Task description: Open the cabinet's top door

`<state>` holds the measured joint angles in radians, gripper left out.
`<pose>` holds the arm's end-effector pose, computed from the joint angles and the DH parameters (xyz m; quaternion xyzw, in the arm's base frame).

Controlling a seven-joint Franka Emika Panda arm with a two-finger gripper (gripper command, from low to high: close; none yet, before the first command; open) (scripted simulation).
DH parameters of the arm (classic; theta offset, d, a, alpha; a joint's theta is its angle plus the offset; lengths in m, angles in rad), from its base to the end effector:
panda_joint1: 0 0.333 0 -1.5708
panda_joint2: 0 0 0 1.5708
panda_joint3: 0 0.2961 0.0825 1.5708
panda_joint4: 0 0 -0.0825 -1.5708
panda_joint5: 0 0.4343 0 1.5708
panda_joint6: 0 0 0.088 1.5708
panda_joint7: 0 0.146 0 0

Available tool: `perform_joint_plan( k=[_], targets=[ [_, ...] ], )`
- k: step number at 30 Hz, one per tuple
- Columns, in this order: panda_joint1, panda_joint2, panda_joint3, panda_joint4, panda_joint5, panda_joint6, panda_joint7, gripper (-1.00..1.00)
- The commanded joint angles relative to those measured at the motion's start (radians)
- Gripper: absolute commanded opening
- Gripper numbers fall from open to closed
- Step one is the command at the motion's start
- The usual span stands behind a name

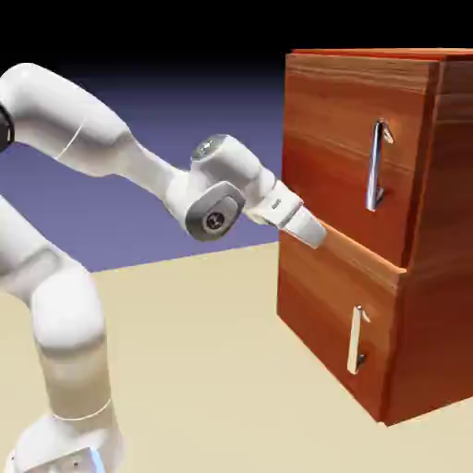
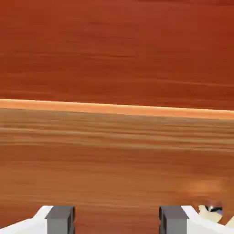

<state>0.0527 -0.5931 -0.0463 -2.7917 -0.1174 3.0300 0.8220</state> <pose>0.4696 0.0133 0.4025 -0.8580 0.3172 -0.3759 0.1477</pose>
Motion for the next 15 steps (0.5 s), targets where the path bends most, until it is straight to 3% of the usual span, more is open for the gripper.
perform_joint_plan(
  k=[1, 15],
  targets=[
    [0.015, -0.009, -0.017, 0.007, -0.044, -0.003, 0.030, 0.00],
    [0.226, -0.129, -0.257, 0.102, -0.653, -0.039, 0.450, 0.00]
  ],
)
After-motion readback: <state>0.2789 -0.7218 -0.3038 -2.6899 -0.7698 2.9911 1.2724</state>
